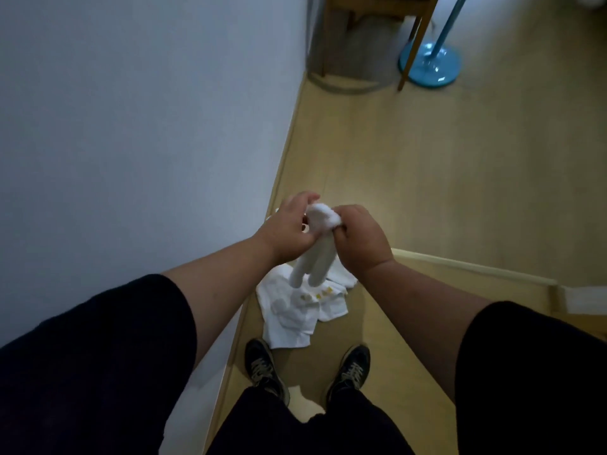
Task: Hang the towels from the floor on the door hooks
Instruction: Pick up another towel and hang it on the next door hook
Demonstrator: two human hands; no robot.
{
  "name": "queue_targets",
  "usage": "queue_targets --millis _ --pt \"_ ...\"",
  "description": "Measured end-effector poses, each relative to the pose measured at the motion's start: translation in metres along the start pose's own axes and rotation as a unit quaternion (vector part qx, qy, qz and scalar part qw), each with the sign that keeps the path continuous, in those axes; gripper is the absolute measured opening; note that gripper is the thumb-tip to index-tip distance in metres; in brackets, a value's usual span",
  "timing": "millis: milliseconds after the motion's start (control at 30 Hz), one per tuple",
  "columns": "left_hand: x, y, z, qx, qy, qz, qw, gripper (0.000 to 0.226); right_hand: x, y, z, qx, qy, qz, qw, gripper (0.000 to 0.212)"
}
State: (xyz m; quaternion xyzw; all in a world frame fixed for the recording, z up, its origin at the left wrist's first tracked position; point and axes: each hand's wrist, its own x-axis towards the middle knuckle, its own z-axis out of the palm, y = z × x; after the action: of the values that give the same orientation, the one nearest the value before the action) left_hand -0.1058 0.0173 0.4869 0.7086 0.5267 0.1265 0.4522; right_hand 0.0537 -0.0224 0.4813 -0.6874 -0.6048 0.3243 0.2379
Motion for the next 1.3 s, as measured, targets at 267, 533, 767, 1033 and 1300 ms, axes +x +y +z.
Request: queue_targets --millis 267,533,767,1033,1300 --pt "-0.016 0.120 -0.025 0.053 0.112 0.047 0.991 0.040 -0.009 -0.072 -0.111 -0.031 0.008 -0.038 0.999 0.007" --pt "-0.012 0.204 -0.048 0.086 0.128 0.102 0.983 0.018 -0.029 -0.090 -0.211 -0.219 0.042 -0.037 0.974 0.026" --pt "-0.028 0.272 -0.048 0.061 0.040 0.110 0.991 0.017 -0.060 -0.095 -0.266 -0.265 0.029 0.005 0.964 0.025" --pt "-0.041 0.286 -0.079 0.379 -0.082 0.188 0.902 0.027 -0.114 -0.079 -0.270 -0.263 0.066 0.098 0.957 0.022" --pt "-0.056 0.273 -0.049 0.262 -0.142 0.210 0.931 0.012 -0.139 -0.110 -0.247 -0.216 0.110 0.094 0.966 0.011"
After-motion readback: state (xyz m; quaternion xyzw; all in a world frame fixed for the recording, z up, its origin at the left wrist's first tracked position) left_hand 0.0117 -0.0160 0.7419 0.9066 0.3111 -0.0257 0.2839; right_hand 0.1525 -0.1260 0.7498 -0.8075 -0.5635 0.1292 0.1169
